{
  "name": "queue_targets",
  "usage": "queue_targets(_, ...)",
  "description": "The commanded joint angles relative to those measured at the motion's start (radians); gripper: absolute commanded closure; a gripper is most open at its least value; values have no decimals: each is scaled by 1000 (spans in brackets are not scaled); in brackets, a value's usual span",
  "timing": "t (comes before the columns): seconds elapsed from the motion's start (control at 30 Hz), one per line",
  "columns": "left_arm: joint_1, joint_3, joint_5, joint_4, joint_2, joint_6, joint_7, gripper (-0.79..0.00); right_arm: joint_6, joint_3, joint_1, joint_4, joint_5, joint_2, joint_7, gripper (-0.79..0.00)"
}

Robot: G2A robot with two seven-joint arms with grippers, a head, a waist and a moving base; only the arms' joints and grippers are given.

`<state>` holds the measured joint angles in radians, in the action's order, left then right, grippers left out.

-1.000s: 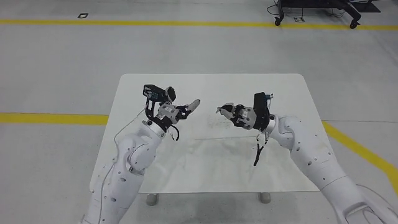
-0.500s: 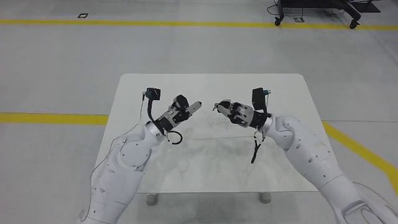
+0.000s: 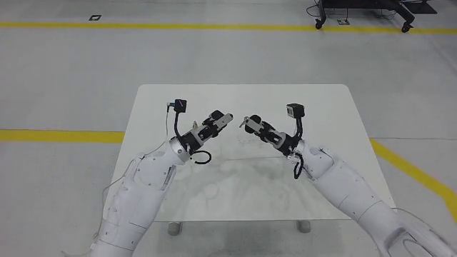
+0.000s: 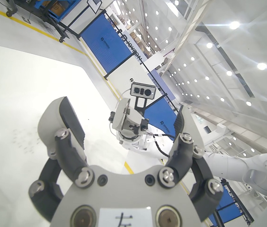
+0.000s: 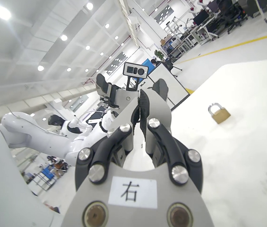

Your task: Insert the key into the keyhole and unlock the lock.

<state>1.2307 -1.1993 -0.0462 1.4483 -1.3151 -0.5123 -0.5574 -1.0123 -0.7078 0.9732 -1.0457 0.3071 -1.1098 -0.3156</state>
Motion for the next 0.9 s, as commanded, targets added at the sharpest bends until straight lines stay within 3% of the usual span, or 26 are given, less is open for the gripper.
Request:
queue_targets(0.0,-5,1,-23,-3,3,-2,-12,-619,0,13,-15,30,143,-9,-110,0)
queue_targets(0.1,-7,4,-51,-3,5,-1,-6,-554,0,22,-32,68,271,-21,-225,0)
queue_targets(0.23,-11,13,-63,-6,6,2,-8,-388,0,22,-51,120,375,-38,-333,0)
queue_targets(0.5,-28,47,-69,-23,7,40,-46,-360,0,-5,-82,180,361,-67,-429,0)
queue_targets(0.7,-38,66,-77,-30,7,59,-56,-326,0,-55,-65,161,268,-87,-405,0)
queue_targets(0.87,-41,74,-95,-31,9,73,-52,-249,0,-84,-52,162,223,-101,-416,0)
